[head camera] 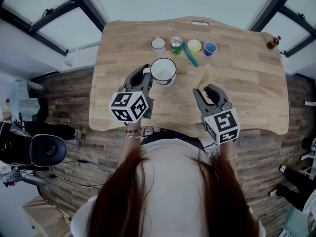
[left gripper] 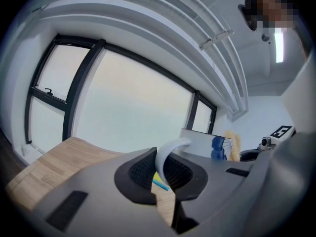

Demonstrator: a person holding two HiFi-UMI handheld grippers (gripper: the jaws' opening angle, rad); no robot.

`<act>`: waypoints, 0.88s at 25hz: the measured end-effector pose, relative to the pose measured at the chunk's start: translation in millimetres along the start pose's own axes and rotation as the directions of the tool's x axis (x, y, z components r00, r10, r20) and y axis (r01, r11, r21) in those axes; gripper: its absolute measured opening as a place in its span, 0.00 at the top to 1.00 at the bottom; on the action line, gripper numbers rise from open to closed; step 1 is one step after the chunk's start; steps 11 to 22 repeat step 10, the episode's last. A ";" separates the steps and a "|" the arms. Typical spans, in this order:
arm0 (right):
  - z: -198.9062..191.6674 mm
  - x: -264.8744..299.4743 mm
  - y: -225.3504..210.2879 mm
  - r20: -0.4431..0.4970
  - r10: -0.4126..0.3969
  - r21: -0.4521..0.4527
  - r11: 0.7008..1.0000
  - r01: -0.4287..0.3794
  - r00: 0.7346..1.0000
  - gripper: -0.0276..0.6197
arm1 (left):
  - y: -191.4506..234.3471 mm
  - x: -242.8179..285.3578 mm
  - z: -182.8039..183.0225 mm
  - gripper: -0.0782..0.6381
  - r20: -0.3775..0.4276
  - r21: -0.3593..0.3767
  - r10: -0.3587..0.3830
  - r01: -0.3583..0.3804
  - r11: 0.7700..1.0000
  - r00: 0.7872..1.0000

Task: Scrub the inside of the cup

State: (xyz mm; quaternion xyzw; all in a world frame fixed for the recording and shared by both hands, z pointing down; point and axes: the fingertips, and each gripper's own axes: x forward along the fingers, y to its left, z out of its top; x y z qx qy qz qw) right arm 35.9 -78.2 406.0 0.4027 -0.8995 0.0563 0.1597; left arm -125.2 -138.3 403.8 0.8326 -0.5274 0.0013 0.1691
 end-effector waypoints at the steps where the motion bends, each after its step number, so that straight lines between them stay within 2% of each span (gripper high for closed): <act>1: 0.3 -0.2 -0.6 0.000 -0.002 0.001 1.000 0.002 1.000 0.81 | -0.7 0.4 0.0 0.85 -0.001 0.001 -0.002 0.003 1.000 1.000; 22: 0.2 -0.3 -2.0 0.005 -0.006 -0.001 1.000 0.006 1.000 0.81 | -1.8 0.6 -1.3 0.85 -0.001 0.000 -0.008 0.008 1.000 1.000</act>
